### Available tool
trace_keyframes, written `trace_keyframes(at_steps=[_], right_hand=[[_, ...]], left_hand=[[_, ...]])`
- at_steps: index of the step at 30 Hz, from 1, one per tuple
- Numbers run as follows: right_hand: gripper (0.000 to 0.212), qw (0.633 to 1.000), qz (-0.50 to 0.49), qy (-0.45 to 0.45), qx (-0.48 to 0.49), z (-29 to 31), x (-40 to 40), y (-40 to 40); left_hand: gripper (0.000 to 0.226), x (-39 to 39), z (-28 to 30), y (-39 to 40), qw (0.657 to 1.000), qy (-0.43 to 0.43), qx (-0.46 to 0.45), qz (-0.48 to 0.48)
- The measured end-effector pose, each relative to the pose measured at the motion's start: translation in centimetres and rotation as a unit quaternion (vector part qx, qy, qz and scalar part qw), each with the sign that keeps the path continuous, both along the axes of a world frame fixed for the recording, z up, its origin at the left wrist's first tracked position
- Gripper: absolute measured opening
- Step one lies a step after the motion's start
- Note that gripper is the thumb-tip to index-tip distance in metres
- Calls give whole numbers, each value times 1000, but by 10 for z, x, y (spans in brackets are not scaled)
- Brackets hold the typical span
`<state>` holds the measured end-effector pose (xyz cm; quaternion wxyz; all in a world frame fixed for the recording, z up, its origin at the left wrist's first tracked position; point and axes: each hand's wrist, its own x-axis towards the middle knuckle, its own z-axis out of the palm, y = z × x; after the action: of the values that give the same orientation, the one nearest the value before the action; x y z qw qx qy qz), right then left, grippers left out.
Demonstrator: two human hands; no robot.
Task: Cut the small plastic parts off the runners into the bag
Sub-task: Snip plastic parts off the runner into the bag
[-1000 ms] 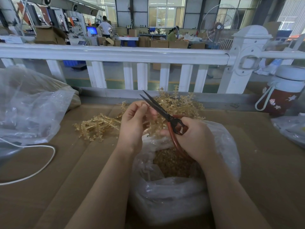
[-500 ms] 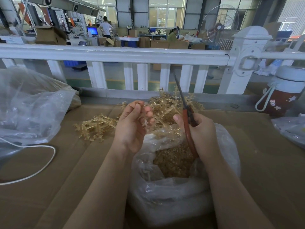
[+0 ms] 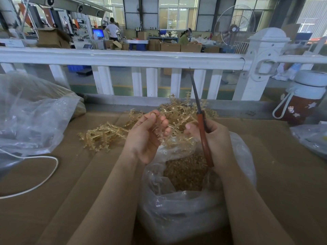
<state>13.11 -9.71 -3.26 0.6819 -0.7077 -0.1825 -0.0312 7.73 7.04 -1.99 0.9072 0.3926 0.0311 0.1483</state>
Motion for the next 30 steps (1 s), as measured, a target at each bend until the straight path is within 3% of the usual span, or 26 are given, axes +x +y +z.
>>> trace_keyframes(at_steps=[10,14,23,26,30], right_hand=[[6,998,8,37,43,5,-3,0],[14,997,29,33,68,7,-4,-4],[4,995,36,36,81,7,-3,-7],[12,992,47,45,106,8,-4,-10],[18,987,59,59,139,9,-8,-11]], left_hand=[[10,-4,5,-4,992,52,96,-64],[26,-7,9,2,984,60,146,-86],[27,-9,10,8,982,60,158,-88],[44,-10,7,11,962,35,271,-20],[61,-11,5,9,903,-27,426,46]])
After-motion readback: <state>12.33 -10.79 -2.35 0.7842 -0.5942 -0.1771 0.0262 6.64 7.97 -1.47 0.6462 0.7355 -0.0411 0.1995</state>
